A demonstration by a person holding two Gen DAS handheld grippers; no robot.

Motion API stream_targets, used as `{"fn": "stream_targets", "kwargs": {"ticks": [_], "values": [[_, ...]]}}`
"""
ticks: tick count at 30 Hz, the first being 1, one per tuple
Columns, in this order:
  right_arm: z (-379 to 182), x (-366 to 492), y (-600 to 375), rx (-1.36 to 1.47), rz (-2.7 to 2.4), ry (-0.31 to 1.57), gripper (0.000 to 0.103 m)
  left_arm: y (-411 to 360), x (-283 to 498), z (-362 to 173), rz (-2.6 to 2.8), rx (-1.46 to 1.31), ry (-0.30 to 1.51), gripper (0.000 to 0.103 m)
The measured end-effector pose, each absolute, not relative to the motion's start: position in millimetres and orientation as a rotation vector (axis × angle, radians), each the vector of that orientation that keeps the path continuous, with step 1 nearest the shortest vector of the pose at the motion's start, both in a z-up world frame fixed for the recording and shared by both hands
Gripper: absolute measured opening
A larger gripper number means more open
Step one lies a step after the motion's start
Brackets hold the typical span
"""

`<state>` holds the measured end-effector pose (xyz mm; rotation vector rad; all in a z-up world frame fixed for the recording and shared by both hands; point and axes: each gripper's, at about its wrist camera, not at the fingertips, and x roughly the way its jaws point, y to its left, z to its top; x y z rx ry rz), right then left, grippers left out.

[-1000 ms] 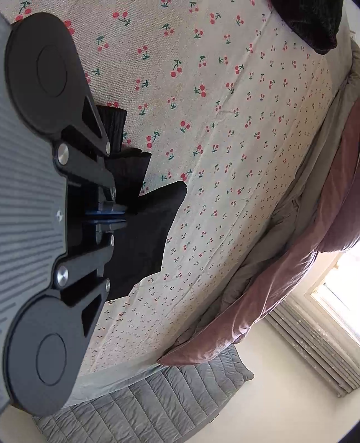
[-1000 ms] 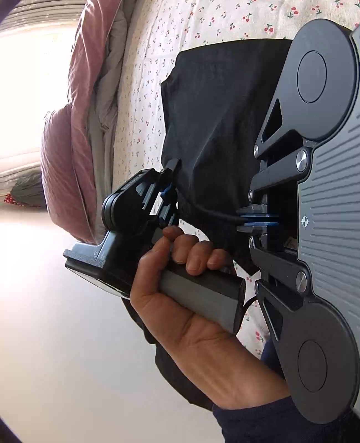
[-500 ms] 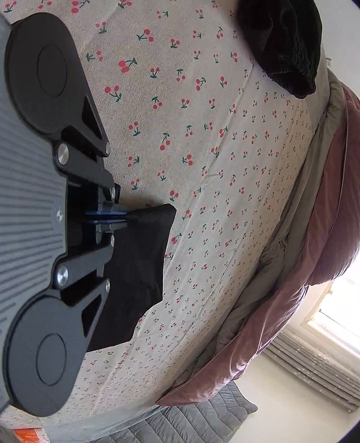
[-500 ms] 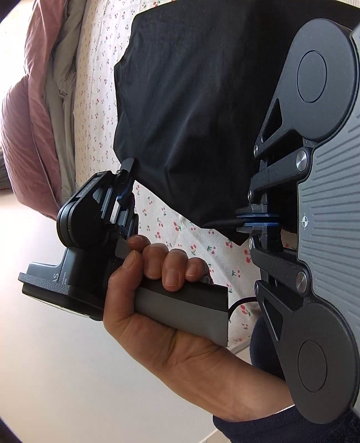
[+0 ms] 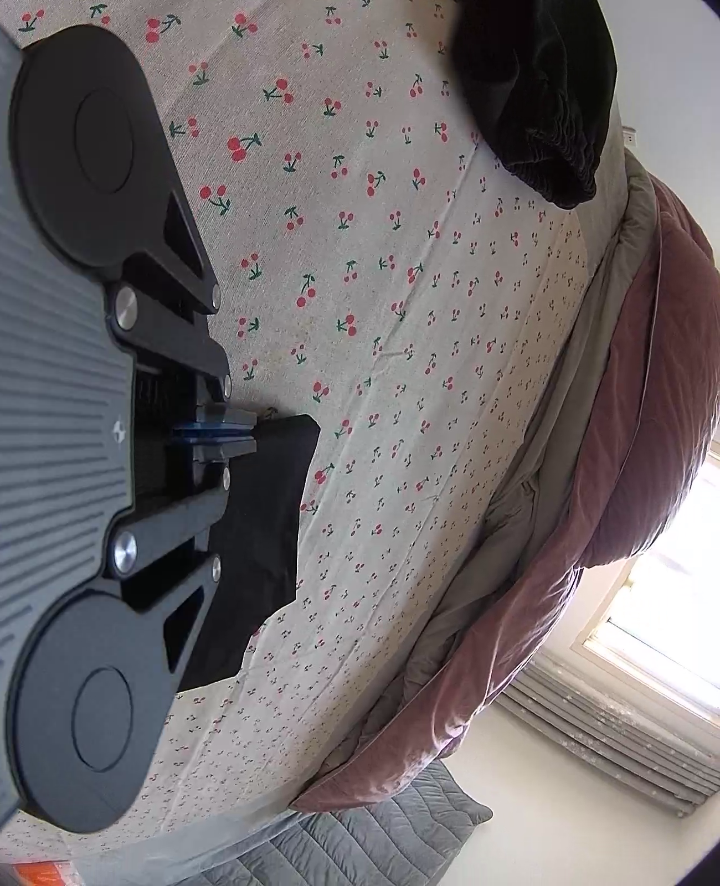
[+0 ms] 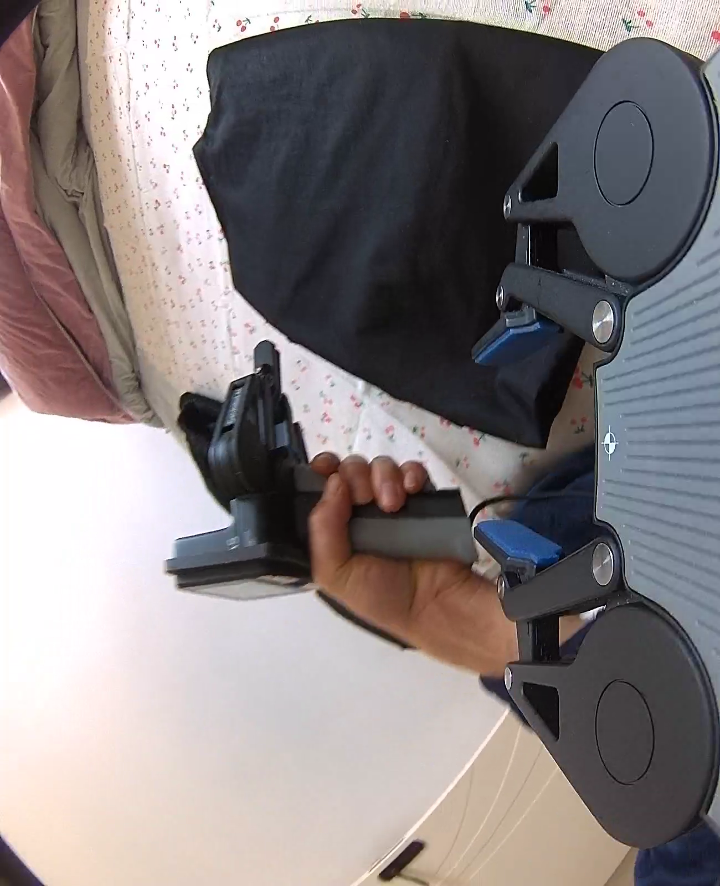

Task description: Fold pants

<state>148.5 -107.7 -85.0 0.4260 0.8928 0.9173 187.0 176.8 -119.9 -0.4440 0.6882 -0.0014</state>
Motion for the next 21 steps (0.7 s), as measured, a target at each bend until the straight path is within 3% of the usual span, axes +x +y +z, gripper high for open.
{"fn": "stream_targets", "kwargs": {"ticks": [5,7,8,9,13,15,21], "values": [[-87,152,-132,0.252,0.686,0.819,0.067,155,175,-108,-0.207,-0.441,0.609,0.000],[-97,164,-146,0.278,0.628,0.820,0.052,137,172,-108,-0.234,-0.358,0.619,0.000],[-104,169,-151,0.300,0.631,0.829,0.036,128,174,-112,-0.234,-0.321,0.656,0.000],[-113,174,-152,0.300,0.626,0.862,0.027,121,178,-118,-0.223,-0.290,0.707,0.000],[-153,164,-135,0.165,0.603,0.974,0.028,111,193,-136,-0.116,-0.221,0.829,0.000],[-154,153,-125,0.119,0.599,0.924,0.033,112,192,-135,-0.098,-0.232,0.823,0.000],[-134,134,-89,0.021,0.662,0.798,0.033,109,192,-134,-0.070,-0.232,0.811,0.000]]}}
